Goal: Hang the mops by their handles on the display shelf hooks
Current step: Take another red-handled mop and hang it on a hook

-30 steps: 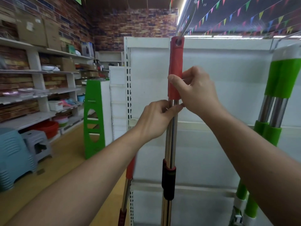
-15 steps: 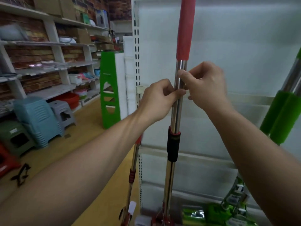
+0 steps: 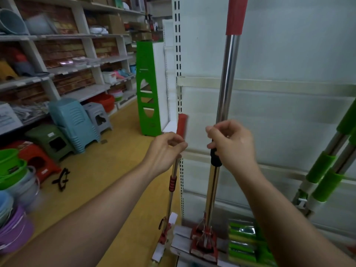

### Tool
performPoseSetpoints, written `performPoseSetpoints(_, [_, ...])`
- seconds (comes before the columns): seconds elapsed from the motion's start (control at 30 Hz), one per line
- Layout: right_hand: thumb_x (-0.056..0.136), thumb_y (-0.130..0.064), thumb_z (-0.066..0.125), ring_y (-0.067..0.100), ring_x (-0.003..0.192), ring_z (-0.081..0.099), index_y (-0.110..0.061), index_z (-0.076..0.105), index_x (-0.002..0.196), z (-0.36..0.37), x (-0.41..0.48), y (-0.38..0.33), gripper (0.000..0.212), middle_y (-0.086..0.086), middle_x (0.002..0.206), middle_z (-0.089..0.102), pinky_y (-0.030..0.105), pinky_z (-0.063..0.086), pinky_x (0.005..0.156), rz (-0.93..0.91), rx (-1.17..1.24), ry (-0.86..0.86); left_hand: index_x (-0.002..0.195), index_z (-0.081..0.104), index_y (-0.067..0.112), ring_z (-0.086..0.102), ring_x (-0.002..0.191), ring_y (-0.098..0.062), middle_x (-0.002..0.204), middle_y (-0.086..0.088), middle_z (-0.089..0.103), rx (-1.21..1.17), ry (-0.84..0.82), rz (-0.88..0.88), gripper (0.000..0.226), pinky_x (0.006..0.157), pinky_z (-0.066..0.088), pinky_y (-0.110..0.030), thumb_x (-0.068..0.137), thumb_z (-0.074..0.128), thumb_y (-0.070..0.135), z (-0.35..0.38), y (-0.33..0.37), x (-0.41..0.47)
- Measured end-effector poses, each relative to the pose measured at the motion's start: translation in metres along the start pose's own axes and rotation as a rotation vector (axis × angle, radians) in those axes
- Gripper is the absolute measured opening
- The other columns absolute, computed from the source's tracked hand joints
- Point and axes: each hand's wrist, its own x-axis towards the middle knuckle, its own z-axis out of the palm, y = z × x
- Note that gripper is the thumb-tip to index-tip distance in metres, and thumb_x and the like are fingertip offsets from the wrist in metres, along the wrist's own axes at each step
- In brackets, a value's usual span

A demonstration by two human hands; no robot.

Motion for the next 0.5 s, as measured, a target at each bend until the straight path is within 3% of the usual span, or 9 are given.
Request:
performPoseSetpoints(0.1, [0.093, -0.035, 0.073, 0.016, 0.071, 0.076, -0.023, 0.07, 0.092, 0.019, -0.008, 0.015, 0.013, 0.002, 0.088, 0.075, 0.034, 0.06, 0.066, 0.052, -0.013, -0.024, 0.091, 0.072, 0.025, 0.074, 0.09, -0.024, 0.097, -0.001, 0.074, -0.021, 0.001, -0.046, 0.002, 0.072, 0.05, -0.031, 0.092, 0.074, 0.024, -0.008, -0.021, -0.002])
performPoseSetpoints(0.27, [0.093, -0.035, 0.074, 0.014, 0.073, 0.075, -0.024, 0.069, 0.092, 0.057, -0.017, 0.03, 0.012, -0.001, 0.09, 0.075, 0.037, 0.062, 0.069, 0.117, -0.054, -0.014, 0.094, 0.07, 0.026, 0.077, 0.079, -0.019, 0.097, -0.001, 0.075, -0.031, -0.021, -0.075, 0.004, 0.067, 0.051, -0.03, 0.093, 0.074, 0.028, -0.03, -0.056, -0.007])
performPoseSetpoints(0.5, [0.093, -0.038, 0.073, 0.01, 0.073, 0.076, -0.026, 0.07, 0.095, 0.123, -0.036, 0.038, 0.013, -0.004, 0.091, 0.076, 0.046, 0.065, 0.079, 0.229, -0.087, 0.137, 0.101, 0.072, 0.021, 0.077, 0.082, -0.019, 0.099, 0.0, 0.075, -0.059, -0.142, -0.048, 0.01, 0.069, 0.053, -0.03, 0.094, 0.073, 0.027, -0.08, -0.115, 0.003])
